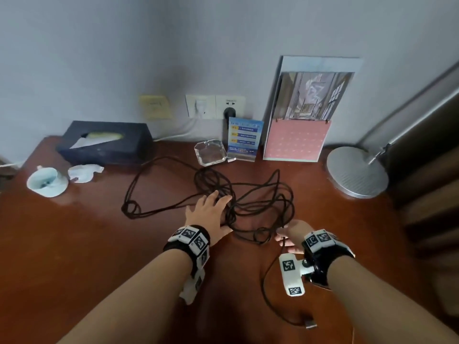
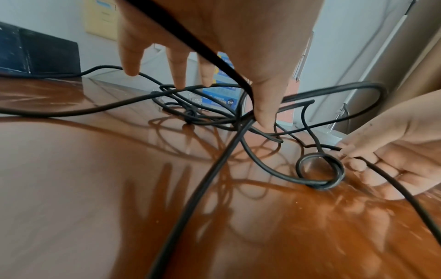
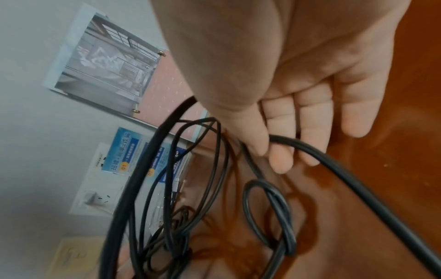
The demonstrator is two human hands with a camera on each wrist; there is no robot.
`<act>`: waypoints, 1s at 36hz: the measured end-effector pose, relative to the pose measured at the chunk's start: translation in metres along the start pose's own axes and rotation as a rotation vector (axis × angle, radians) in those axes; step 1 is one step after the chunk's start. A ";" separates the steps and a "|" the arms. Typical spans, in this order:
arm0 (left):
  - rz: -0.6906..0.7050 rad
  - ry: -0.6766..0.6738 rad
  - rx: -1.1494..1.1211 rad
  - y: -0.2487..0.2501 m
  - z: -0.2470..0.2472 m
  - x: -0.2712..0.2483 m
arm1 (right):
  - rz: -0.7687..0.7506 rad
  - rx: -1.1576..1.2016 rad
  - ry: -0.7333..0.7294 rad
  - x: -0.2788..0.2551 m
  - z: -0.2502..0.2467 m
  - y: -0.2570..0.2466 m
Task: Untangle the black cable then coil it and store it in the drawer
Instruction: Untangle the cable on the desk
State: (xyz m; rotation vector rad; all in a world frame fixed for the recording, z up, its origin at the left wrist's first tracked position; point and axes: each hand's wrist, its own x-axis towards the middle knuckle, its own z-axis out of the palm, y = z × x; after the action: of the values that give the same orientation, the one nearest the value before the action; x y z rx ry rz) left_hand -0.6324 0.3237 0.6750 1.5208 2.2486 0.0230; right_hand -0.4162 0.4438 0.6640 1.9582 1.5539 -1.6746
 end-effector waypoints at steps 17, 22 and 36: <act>-0.116 -0.215 0.126 -0.026 -0.041 -0.017 | -0.083 0.018 0.103 -0.071 -0.071 -0.037; 0.007 -0.084 -0.026 0.002 -0.064 -0.020 | -0.201 0.286 0.073 -0.093 -0.064 -0.073; 0.326 0.070 -0.812 0.038 -0.142 -0.052 | -0.522 0.899 -0.117 -0.169 -0.042 -0.168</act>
State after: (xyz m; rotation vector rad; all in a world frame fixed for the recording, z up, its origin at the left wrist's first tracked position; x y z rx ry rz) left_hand -0.6323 0.3241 0.8306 1.3804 1.6621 0.9654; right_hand -0.4886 0.4482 0.8948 1.7446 1.4803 -3.0541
